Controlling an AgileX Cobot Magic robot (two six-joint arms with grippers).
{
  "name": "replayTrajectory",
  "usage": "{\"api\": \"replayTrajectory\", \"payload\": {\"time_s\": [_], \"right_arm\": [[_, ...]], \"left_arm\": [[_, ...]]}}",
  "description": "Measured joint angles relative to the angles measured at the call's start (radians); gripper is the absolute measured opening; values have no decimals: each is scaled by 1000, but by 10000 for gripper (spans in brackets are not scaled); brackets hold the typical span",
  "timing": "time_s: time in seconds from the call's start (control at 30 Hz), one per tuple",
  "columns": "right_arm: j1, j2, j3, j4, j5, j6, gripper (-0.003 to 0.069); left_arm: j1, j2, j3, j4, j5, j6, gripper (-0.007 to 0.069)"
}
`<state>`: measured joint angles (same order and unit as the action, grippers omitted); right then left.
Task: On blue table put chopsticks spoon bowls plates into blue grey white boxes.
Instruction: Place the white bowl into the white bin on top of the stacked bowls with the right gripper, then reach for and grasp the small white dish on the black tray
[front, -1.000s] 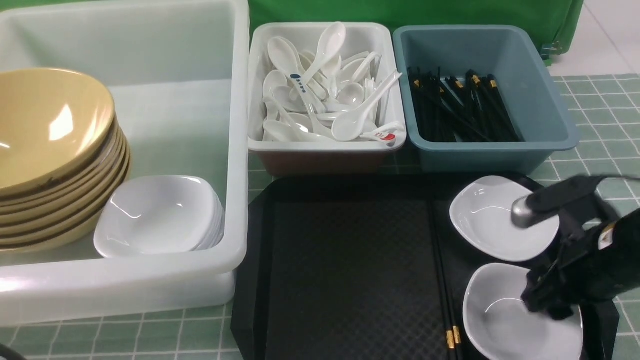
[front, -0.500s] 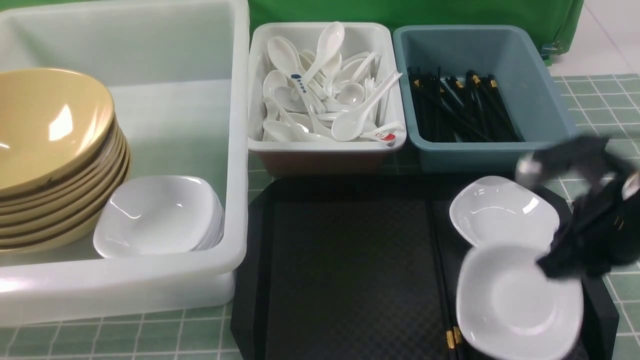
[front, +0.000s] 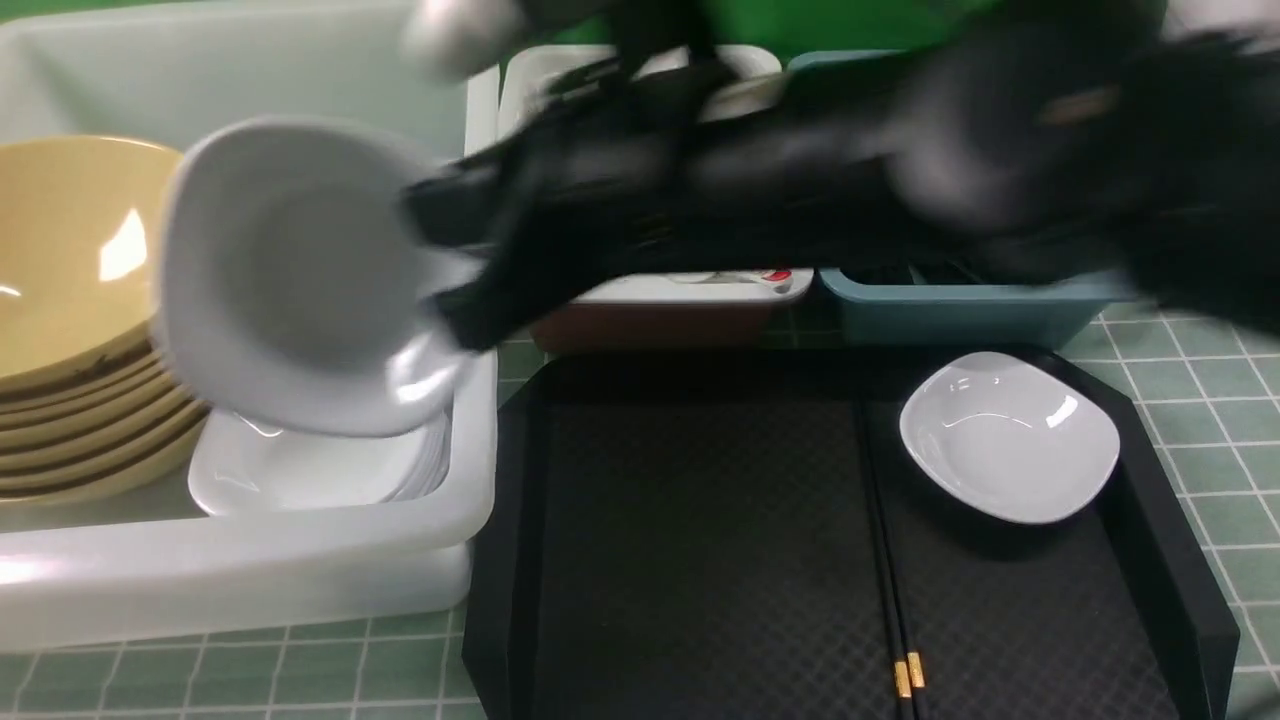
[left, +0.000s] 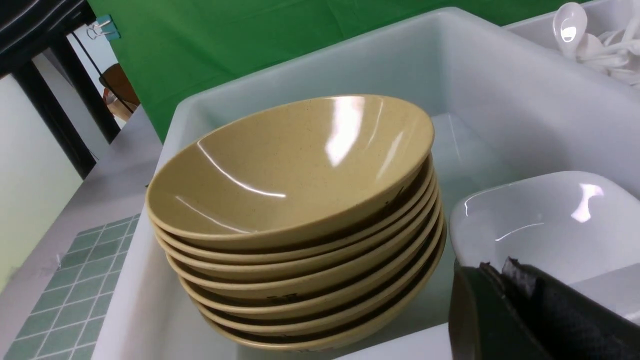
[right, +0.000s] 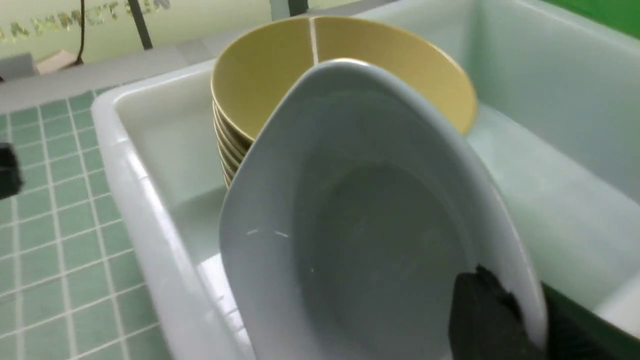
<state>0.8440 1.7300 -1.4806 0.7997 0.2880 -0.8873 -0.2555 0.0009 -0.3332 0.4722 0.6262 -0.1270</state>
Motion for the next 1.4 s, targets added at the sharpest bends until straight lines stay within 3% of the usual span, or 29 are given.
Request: {"api": "replayTrajectory", "payload": {"time_s": [0.17,0.23,0.4,0.47,0.53,0.7,0.73,0.77,0.8,0.87,0.97,1.17,1.3,1.4], "right_arm": [[16,190,-142,-8,7,-27,95],[16,250,-176,-46,26,-29,136],[3,243,-184,-124,97,-21,321],[-7,228,-184,-136,146,-14,360],[-53,169,-186,-234,296,88,404],[-216,51,-153,-675,665,527,353],[-255,32,-108,-763,716,580,327],[-255,29,-108,-763,716,580,327],[-325,-4,9,-840,751,648,274],[-385,-36,118,-862,730,672,240],[-477,-82,338,-877,573,700,192],[-566,-56,566,-871,234,734,176],[-549,-26,569,-800,202,730,181],[-502,-23,516,-747,305,699,248]], "left_arm": [[0,0,0,3,0,0,4],[0,0,0,3,5,0,4],[0,0,0,3,11,0,4],[0,0,0,3,12,0,4],[0,0,0,3,13,0,4],[0,0,0,3,8,-1,4],[0,0,0,3,2,-1,4],[0,0,0,3,1,-1,4],[0,0,0,3,-2,-2,4],[0,0,0,3,-3,-6,4],[0,0,0,3,-3,-12,4],[0,0,0,3,-3,-19,4],[0,0,0,3,-3,-19,4],[0,0,0,4,-3,-19,4]]}}
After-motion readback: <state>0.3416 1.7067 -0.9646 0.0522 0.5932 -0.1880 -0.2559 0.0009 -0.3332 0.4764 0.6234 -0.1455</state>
